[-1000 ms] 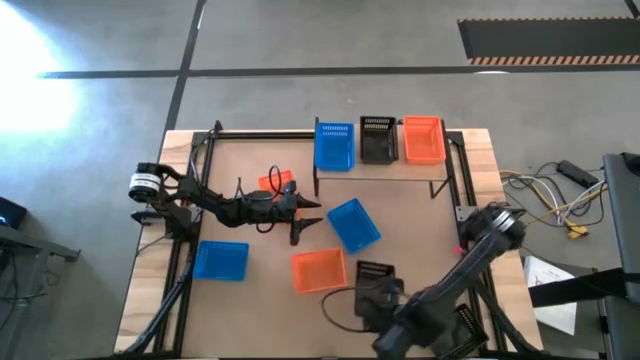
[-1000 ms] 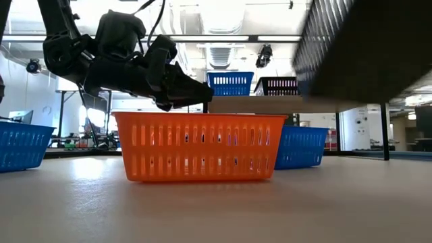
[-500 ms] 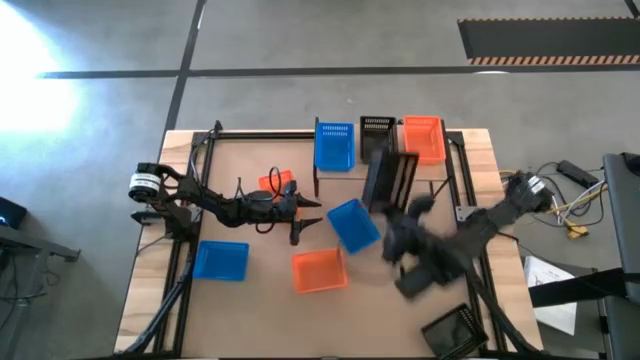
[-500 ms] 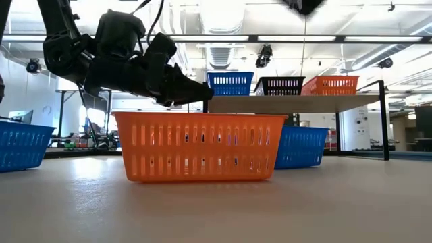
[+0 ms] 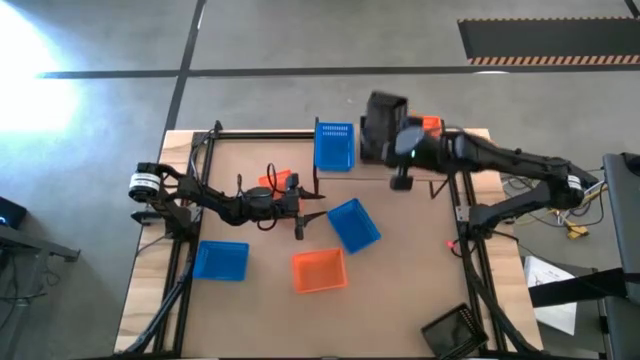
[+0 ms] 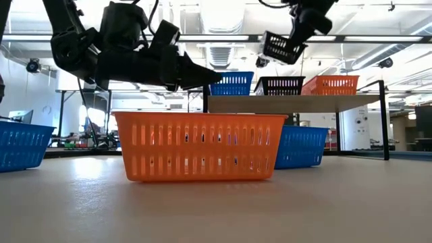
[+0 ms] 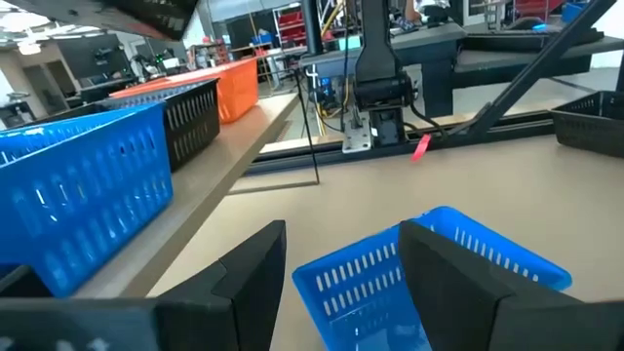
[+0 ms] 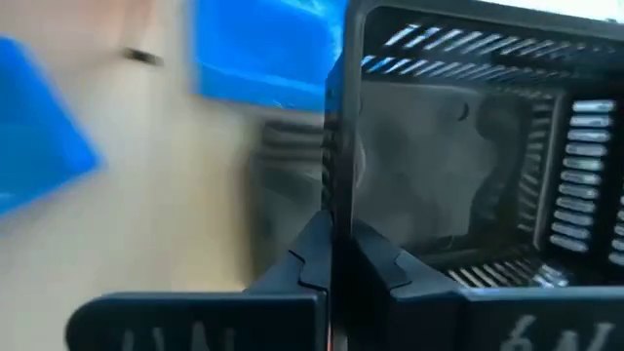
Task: Stack baskets on shelf by color
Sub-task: Stack the top black bin on top of the black bin on the shelf
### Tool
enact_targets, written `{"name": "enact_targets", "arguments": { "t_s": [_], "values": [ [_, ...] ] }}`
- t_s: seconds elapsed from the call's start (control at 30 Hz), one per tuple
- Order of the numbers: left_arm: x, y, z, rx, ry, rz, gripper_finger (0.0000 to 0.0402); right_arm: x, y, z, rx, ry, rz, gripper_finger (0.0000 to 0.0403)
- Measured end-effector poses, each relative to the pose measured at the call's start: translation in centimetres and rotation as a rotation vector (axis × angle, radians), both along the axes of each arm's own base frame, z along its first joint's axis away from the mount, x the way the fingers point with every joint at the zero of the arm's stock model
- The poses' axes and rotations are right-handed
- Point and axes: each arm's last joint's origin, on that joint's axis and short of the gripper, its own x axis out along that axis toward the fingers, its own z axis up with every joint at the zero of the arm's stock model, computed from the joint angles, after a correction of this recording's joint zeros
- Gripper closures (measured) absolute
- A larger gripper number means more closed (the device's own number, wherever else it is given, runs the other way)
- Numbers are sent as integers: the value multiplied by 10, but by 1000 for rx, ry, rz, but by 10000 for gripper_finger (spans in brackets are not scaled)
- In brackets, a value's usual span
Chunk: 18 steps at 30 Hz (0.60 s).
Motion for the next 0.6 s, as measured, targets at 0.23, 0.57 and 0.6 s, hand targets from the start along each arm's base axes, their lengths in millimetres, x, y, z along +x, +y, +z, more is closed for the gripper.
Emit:
{"name": "enact_targets", "arguments": {
  "t_s": [0.23,0.57,0.6],
  "values": [
    [-1,0,-1,-4,6,-1,217,4,-27,-12,113,52,60,394],
    [-1,0,-1,-35,2,-1,217,14,-31,-23,158,205,68,394],
    [-1,0,-1,-39,1,-1,217,14,-31,-21,160,198,62,394]
  ]
}}
